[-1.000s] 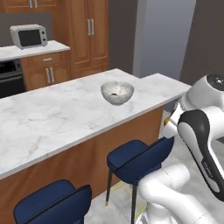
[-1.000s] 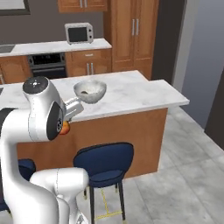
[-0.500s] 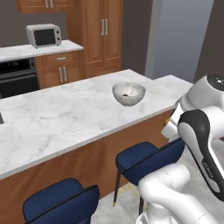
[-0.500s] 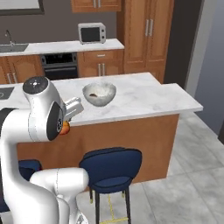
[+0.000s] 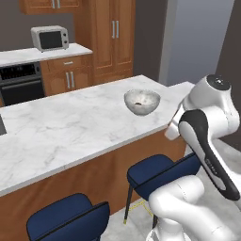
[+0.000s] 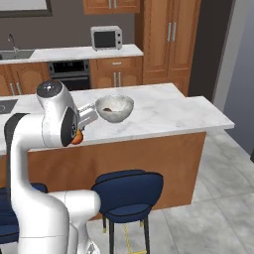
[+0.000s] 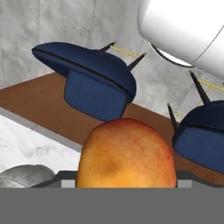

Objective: Retrieve the pear and peach from the fridge and place them into the bowl on the dining table.

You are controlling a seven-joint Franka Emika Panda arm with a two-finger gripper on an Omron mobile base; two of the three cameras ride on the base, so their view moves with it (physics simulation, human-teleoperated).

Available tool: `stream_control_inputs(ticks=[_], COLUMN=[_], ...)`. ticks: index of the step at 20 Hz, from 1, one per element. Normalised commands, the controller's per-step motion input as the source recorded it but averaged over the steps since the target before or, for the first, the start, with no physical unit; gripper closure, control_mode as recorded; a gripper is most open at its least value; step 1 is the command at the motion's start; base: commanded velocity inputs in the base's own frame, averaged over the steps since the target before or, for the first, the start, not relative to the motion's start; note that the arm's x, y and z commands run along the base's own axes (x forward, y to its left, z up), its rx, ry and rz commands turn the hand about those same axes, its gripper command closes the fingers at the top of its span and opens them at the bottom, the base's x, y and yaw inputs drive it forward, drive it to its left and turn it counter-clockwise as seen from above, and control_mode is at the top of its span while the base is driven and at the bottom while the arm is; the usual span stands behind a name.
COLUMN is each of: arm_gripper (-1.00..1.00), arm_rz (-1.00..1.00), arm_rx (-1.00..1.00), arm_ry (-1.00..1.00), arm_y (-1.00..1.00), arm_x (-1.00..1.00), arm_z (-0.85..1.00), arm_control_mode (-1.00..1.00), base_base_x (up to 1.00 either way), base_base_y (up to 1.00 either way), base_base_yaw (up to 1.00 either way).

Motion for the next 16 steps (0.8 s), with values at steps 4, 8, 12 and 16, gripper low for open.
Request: stream_control_inputs(ticks=[4,8,12,16], arm_gripper=[1.0,1.0,1.0,1.0], arm_rz=[-0.06,-0.13,-0.12,-0.04], arm_rx=[0.0,0.0,0.0,0.0], arm_ry=[0.03,0.0,0.0,0.0], arm_y=[0.0,0.0,-0.01,-0.09], arm_x=[0.64,0.6,0.63,0.67], arm_z=[0.26,0.46,0.41,0.09], arm_control_mode=[-1.0,-1.0,-1.0,-1.0], base_base_x=[0.0,0.0,0.0,0.0], base_base_y=[0.0,0.0,0.0,0.0], base_base_yaw=[0.0,0.0,0.0,0.0])
